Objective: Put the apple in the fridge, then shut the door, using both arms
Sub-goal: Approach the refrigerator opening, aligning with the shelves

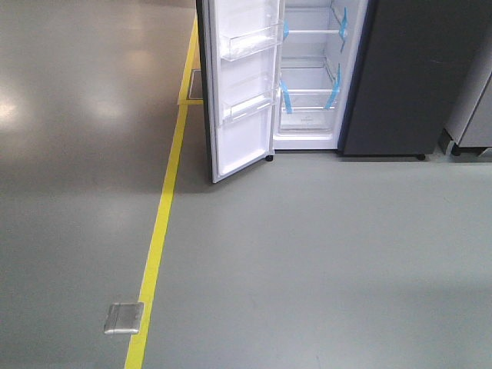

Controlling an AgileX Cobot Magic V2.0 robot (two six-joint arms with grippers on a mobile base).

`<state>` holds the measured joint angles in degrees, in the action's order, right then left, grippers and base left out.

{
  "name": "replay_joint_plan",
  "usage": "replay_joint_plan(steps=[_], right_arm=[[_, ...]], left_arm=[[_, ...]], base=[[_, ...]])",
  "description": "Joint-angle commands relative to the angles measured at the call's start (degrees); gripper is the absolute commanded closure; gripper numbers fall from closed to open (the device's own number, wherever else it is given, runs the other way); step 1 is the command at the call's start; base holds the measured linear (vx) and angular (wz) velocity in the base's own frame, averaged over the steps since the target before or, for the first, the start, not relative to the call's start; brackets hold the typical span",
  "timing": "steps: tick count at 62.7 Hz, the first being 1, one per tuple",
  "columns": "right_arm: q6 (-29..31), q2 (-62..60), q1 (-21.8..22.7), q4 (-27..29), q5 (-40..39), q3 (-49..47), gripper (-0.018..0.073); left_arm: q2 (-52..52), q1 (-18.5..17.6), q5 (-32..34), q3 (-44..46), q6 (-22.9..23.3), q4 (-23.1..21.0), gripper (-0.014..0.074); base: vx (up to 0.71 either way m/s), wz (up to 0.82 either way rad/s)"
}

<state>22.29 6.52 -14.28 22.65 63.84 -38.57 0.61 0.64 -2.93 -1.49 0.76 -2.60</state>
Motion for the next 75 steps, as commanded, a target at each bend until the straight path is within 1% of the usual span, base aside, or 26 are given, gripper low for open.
replay_joint_plan(steps=[1, 75], right_arm=[[0.3, 1.0, 0.0, 1.2, -4.2, -1.6, 0.0204], [0.3, 1.0, 0.0, 1.2, -4.2, -1.6, 0.0204]], left_arm=[[0.9, 0.1, 4.2, -1.2, 0.2, -0.2, 0.0603], [0.9, 0.1, 4.2, -1.2, 0.2, -0.2, 0.0603]], base=[[0.22, 0.01], [0.19, 0.01]])
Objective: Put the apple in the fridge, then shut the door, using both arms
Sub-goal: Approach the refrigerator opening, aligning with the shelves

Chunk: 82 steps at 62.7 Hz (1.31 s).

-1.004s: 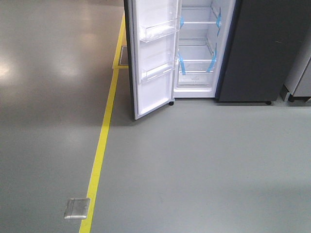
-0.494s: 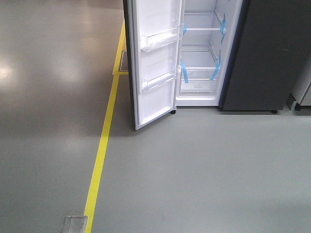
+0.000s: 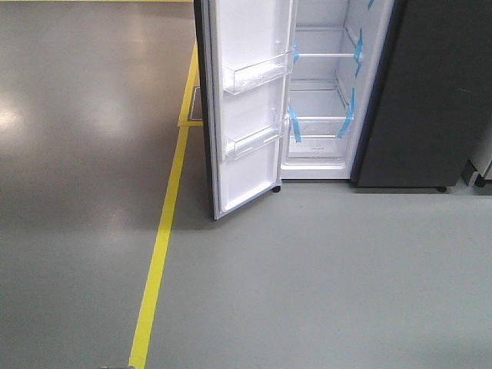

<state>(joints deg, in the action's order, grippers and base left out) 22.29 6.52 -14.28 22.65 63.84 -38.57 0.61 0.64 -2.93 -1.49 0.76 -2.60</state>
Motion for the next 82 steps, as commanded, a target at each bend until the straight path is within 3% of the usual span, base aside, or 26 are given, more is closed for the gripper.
replay_joint_plan(steps=[1, 82], right_arm=[[0.3, 1.0, 0.0, 1.2, -4.2, -1.6, 0.0204], [0.3, 1.0, 0.0, 1.2, -4.2, -1.6, 0.0204]], left_arm=[[0.9, 0.1, 4.2, -1.2, 0.2, -0.2, 0.0603], [0.9, 0.1, 4.2, -1.2, 0.2, -0.2, 0.0603]], base=[[0.15, 0.0], [0.13, 0.0]])
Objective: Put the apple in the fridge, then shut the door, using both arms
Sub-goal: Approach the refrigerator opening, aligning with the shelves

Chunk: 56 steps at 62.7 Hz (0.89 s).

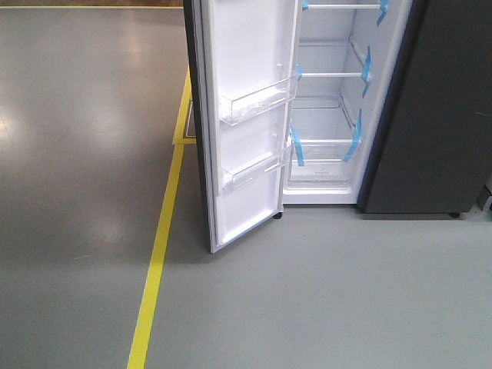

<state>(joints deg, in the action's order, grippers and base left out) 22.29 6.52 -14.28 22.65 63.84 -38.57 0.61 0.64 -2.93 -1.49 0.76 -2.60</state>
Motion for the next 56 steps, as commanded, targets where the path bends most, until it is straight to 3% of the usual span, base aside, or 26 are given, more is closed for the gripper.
replay_joint_plan(steps=[1, 56], right_arm=[[0.3, 1.0, 0.0, 1.2, -4.2, -1.6, 0.0204], [0.3, 1.0, 0.0, 1.2, -4.2, -1.6, 0.0204]], left_arm=[[0.9, 0.1, 4.2, -1.2, 0.2, -0.2, 0.0603], [0.9, 0.1, 4.2, -1.2, 0.2, -0.2, 0.0603]], base=[[0.1, -0.01], [0.1, -0.02]])
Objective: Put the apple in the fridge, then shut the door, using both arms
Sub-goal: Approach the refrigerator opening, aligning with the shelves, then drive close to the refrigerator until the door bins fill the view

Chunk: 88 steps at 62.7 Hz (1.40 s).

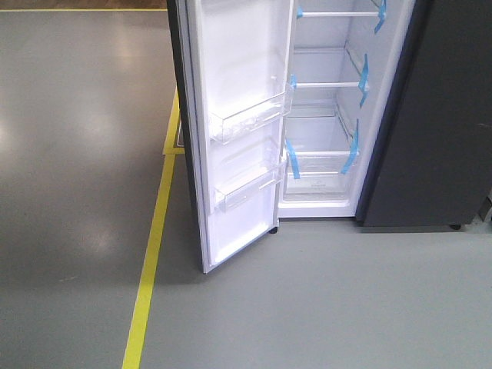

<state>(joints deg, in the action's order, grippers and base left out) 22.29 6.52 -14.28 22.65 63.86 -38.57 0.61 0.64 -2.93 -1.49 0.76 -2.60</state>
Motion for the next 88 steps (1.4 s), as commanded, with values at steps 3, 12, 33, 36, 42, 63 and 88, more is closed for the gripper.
replay_joint_plan(steps=[3, 12, 33, 36, 42, 63, 88], right_arm=[[0.3, 1.0, 0.0, 1.2, -4.2, -1.6, 0.0204], [0.3, 1.0, 0.0, 1.2, -4.2, -1.6, 0.0204], [0.3, 1.0, 0.0, 1.2, -4.2, -1.6, 0.0204], [0.3, 1.0, 0.0, 1.2, -4.2, -1.6, 0.0204], [0.3, 1.0, 0.0, 1.2, -4.2, -1.6, 0.0204], [0.3, 1.0, 0.0, 1.2, -4.2, -1.6, 0.0204], [0.3, 1.0, 0.0, 1.2, -4.2, -1.6, 0.0204]], left_arm=[[0.9, 0.1, 4.2, -1.2, 0.2, -0.2, 0.0603], [0.9, 0.1, 4.2, -1.2, 0.2, -0.2, 0.0603], [0.9, 0.1, 4.2, -1.2, 0.2, -0.2, 0.0603], [0.9, 0.1, 4.2, -1.2, 0.2, -0.2, 0.0603], [0.9, 0.1, 4.2, -1.2, 0.2, -0.2, 0.0603], [0.9, 0.1, 4.2, -1.2, 0.2, -0.2, 0.0603], [0.9, 0.1, 4.2, -1.2, 0.2, -0.2, 0.0603]], base=[[0.11, 0.0], [0.12, 0.01], [0.13, 0.03], [0.13, 0.02], [0.13, 0.02], [0.13, 0.02], [0.14, -0.01]])
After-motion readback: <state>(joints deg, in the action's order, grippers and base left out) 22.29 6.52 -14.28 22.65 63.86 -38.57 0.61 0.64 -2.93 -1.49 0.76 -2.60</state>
